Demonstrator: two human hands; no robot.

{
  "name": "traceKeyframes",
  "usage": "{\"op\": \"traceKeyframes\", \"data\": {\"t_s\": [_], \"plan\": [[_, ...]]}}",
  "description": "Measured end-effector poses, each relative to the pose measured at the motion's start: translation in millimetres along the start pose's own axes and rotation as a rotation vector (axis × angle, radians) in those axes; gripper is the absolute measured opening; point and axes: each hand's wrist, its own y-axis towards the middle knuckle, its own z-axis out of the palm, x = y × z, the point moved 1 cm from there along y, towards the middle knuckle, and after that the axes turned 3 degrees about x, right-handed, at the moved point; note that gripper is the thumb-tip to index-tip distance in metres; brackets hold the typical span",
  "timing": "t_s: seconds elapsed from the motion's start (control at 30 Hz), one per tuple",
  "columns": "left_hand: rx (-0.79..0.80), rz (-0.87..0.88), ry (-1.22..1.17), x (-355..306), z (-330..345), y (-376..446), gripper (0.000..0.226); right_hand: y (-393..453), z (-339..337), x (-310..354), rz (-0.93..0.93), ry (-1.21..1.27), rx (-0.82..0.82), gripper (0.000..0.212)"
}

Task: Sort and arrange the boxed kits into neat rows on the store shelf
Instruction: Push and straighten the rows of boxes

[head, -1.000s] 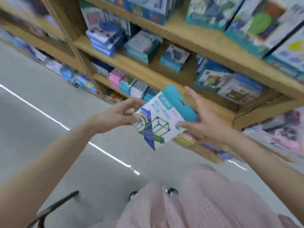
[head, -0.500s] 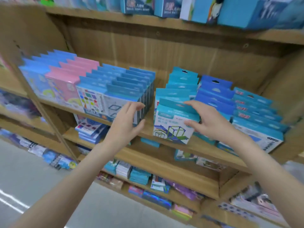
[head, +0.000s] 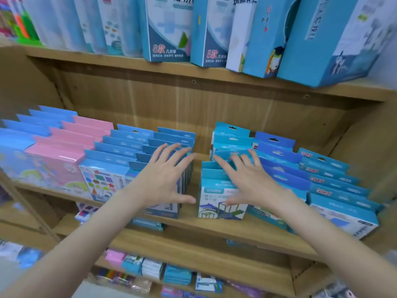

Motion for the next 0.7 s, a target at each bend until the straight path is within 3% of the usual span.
{"op": "traceKeyframes", "data": {"t_s": [0.17, 0.5, 0.6, 0.7], "plan": [[0.057, 0.06, 0.079, 21.2, 10.1, -2.4, 0.102, 3.7, -5.3, 14.5, 0.025, 0.085, 0.019, 0.105], [-0.063, 0.102, 0.036, 25.9, 16.4, -2.8, 0.095, 13.9, -12.2, 51.5, 0.069, 0.1, 0.023, 0.109], [-0.033, 0.095, 0.014, 25.7, 16.0, -1.5, 0.092, 6.0, -22.7, 44.9, 0.079, 0.255, 0.065, 0.103], [0.005, 0.078, 0.009, 25.3, 14.4, 1.2, 0.094, 1.4, -38.8, 16.1, 0.118, 0.534, -0.005, 0.079]]}}
